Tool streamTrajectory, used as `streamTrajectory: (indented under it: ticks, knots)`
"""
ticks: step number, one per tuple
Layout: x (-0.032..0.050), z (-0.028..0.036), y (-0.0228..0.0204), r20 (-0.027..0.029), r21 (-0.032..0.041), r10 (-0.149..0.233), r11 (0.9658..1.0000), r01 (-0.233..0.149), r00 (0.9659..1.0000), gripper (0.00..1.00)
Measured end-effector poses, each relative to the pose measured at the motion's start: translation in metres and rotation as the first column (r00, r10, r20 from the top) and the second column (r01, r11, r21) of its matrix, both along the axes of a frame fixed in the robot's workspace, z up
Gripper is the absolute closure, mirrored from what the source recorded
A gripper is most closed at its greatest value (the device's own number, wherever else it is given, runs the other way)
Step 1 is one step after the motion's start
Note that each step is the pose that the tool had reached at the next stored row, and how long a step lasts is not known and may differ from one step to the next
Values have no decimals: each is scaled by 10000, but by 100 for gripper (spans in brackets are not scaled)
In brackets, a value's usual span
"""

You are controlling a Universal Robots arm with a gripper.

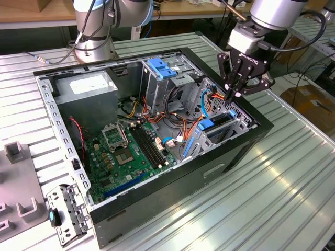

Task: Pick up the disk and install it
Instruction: 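Insert the first disk wire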

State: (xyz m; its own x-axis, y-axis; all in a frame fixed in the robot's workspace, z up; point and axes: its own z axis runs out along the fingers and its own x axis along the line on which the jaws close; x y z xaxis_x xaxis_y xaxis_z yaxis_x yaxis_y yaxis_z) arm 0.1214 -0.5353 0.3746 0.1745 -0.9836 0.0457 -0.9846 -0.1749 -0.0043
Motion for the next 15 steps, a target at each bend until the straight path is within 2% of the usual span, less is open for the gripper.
streamTrajectory:
  ticks: [9, 15]
  knots:
    - [-13, 0, 0, 0, 0, -517, 9987, 517, 9987, 84]
    - [-37, 0, 0, 0, 0, -881, 9961, 881, 9961, 84]
